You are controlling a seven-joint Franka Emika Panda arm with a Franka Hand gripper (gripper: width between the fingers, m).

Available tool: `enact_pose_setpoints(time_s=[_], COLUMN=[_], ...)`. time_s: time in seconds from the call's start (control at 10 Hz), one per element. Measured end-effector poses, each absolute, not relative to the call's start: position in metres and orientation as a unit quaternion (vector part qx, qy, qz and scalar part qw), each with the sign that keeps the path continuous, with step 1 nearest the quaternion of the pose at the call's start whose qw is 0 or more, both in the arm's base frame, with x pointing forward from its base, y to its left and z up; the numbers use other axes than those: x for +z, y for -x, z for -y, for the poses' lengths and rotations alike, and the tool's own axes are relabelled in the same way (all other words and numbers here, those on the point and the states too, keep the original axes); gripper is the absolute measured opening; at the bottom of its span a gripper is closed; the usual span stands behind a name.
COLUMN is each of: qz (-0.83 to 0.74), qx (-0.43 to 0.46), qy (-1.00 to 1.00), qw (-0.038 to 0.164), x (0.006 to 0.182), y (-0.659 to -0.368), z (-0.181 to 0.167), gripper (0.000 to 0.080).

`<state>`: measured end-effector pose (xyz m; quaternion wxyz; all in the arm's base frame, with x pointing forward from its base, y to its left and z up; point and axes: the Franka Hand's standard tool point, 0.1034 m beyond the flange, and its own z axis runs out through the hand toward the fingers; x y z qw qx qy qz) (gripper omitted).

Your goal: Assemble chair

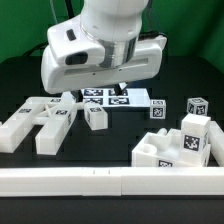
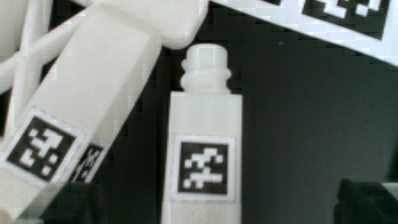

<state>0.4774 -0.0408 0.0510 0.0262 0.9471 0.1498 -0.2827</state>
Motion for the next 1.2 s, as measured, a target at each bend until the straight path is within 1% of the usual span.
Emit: enact_pose_setpoints(time_s=[0.2,0.3,0.7,0.8,1.0,1.1,1.2], qz=[-0.149,-0.164,-0.163,-0.158,-0.147,-0.143,-0.144], qx=[-0.275,-0.276,-0.293,-0.327,-0.391,-0.416,-0.415], qy=[-0.947,-0.944,-0.939,-0.929,-0.905,-0.894,-0.894], qw=[0.069,0.075,0.074,0.076,0.085,0.089,0.091], x=[0.052,0.053,0.05,0.049,0.046,0.042,0.035], y=[-0.485,-0.487,-0.482,-0.479,-0.49,-0.497,-0.502], z=[0.045,0.046,0.046,0.048,0.049,0.047,0.047], gripper=[0.0648,0.0648,0.0648,0.0648,0.0648,0.0648,0.0648])
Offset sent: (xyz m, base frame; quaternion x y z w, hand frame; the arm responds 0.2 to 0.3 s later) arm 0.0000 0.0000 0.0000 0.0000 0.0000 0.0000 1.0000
